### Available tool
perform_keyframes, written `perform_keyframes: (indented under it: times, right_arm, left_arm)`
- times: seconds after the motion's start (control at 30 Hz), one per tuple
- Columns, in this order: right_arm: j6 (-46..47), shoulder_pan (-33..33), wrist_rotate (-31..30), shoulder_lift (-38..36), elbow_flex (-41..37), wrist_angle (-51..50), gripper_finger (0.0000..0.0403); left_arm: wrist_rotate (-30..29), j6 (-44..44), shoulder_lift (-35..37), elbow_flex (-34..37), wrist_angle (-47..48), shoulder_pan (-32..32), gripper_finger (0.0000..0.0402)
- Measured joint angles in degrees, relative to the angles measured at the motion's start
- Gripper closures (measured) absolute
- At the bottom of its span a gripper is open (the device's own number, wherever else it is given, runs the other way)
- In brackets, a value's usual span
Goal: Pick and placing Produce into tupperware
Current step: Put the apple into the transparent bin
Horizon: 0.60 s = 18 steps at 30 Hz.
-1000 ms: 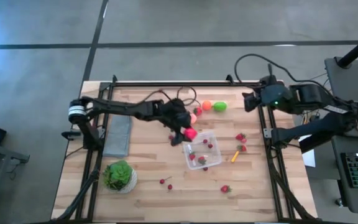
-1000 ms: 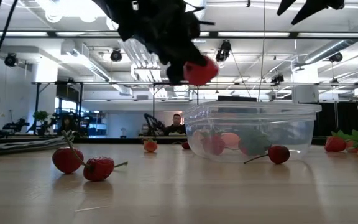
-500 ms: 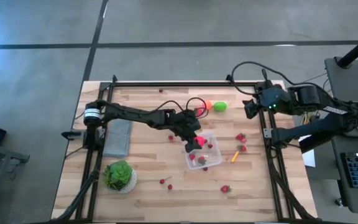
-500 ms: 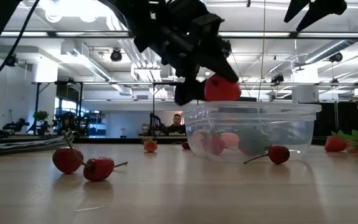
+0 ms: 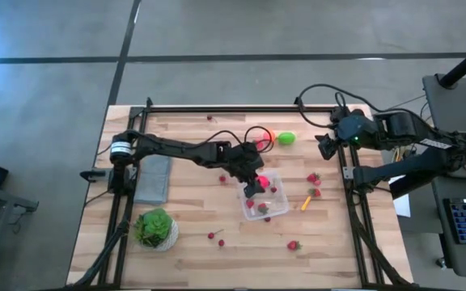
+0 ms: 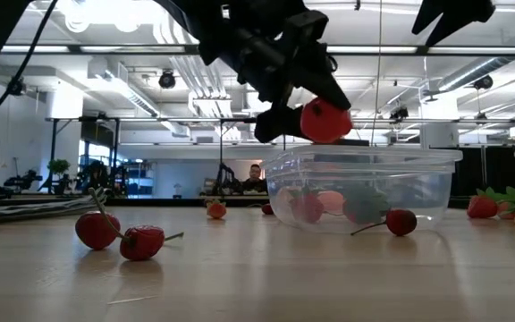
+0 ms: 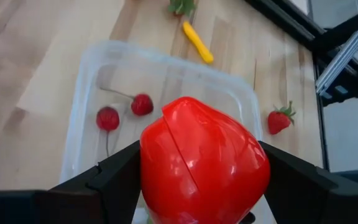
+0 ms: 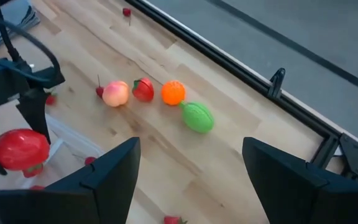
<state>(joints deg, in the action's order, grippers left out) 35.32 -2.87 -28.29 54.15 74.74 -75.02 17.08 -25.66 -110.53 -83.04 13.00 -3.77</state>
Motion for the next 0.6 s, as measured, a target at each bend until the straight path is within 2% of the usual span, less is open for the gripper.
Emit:
perform_keyframes:
  times: [0.2,0.43,0.6]
  right_arm:
    - [-1.9,0.0,0.0,0.0,0.0,0.1,0.0131]
    - [-2.4,0.0,-0.2,0.0,0.0,0.1,0.013]
    - [-2.4,0.0,-0.2,0.0,0.0,0.1,0.0133]
  left_arm:
    - [0.4,-6.8,0.2,0.0,0.1,0.0,0.0134]
    - [0.4,-7.3,0.2,0.0,-0.4,-0.1,0.0132]
    - [0.4,-8.6,0.2,0.1,-0.5,-0.1,0.0098]
